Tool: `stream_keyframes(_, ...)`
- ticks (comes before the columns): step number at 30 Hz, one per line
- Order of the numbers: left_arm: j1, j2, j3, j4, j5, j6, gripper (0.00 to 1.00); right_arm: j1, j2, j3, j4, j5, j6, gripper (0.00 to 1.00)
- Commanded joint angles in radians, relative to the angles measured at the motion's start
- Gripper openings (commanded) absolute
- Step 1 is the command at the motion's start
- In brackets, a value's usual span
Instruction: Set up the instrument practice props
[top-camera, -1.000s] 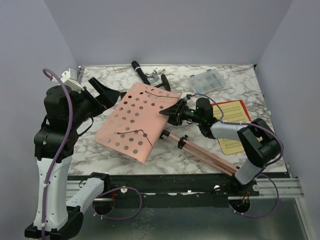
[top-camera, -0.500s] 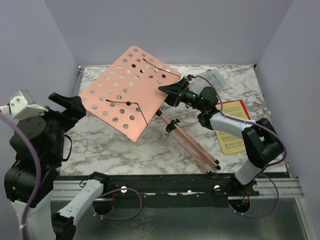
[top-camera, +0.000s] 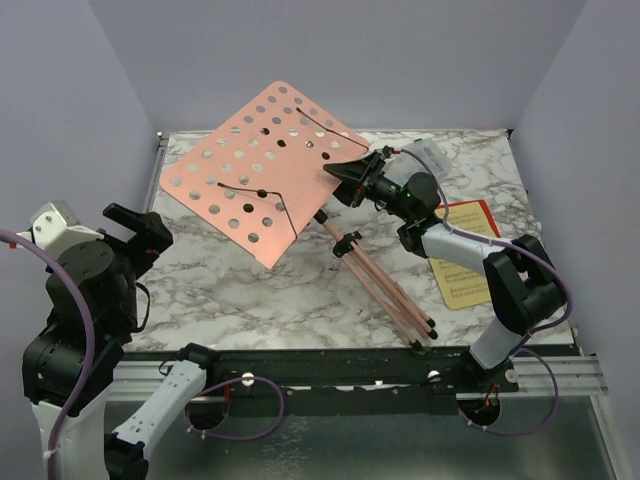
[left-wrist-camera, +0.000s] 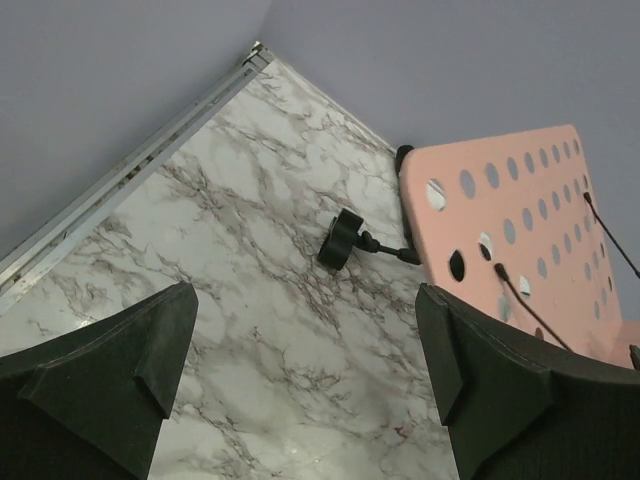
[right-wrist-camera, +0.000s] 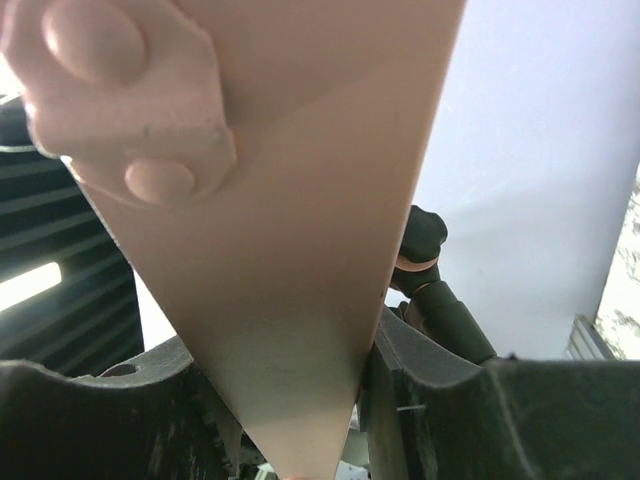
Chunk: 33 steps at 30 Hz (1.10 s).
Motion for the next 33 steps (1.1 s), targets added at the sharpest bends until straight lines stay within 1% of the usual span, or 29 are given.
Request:
stream_keyframes(1, -0.005, -0.063, -0.068, -0.044, -0.057, -0.094, 0.99, -0.046, -0.018, 0.057, 0.332, 0.116, 0.156, 0.01)
stream_keyframes(4, -0.008, -0.117, -0.154, -0.013, 0.017, -0.149, 0.99, -0.065, -0.009, 0.044, 0.382, 0.129, 0.208, 0.01)
stream_keyframes(6, -0.013, -0.147, -0.232, 0.025, 0.105, -0.189, 0.99, -0.071, -0.007, 0.043, 0.400, 0.138, 0.232, 0.01)
stream_keyframes(9, -0.017, -0.190, -0.369, 0.136, 0.281, -0.227, 0.99, -0.075, -0.008, 0.062, 0.401, 0.143, 0.249, 0.00)
stream_keyframes(10, -0.018, -0.204, -0.425, 0.196, 0.365, -0.230, 0.99, -0.075, -0.011, 0.071, 0.395, 0.143, 0.250, 0.01)
stream_keyframes(12, -0.018, -0.235, -0.535, 0.369, 0.556, -0.215, 0.99, -0.075, -0.013, 0.094, 0.385, 0.137, 0.252, 0.00)
stream_keyframes(14, -0.019, -0.259, -0.640, 0.576, 0.765, -0.182, 0.99, -0.075, -0.017, 0.112, 0.373, 0.130, 0.249, 0.01)
stream_keyframes(17, -0.018, -0.256, -0.789, 0.947, 1.105, -0.163, 0.99, -0.075, -0.037, 0.123, 0.342, 0.113, 0.239, 0.01)
stream_keyframes(19, -0.018, -0.218, -0.873, 1.164, 1.262, -0.202, 0.99, -0.075, -0.050, 0.119, 0.338, 0.116, 0.234, 0.01)
stream_keyframes(21, -0.019, -0.161, -0.946, 1.354, 1.351, -0.256, 0.99, -0.075, -0.060, 0.117, 0.339, 0.120, 0.235, 0.01)
stream_keyframes(25, -0.021, -0.062, -1.015, 1.497, 1.316, -0.235, 0.99, -0.075, -0.064, 0.125, 0.351, 0.117, 0.248, 0.01)
stream_keyframes(27, -0.026, -0.038, -1.070, 1.632, 1.275, -0.230, 0.99, -0.076, -0.062, 0.124, 0.370, 0.118, 0.261, 0.01)
stream_keyframes(29, -0.045, -0.026, -1.155, 1.825, 1.196, -0.231, 0.96, -0.075, -0.068, 0.125, 0.378, 0.122, 0.265, 0.01)
stream_keyframes(31, -0.071, -0.008, -1.246, 2.048, 1.078, -0.207, 0.92, -0.075, -0.078, 0.122, 0.373, 0.123, 0.258, 0.00)
stream_keyframes(33, -0.105, 0.038, -1.294, 2.183, 0.990, -0.174, 0.86, -0.076, -0.091, 0.122, 0.363, 0.123, 0.243, 0.01)
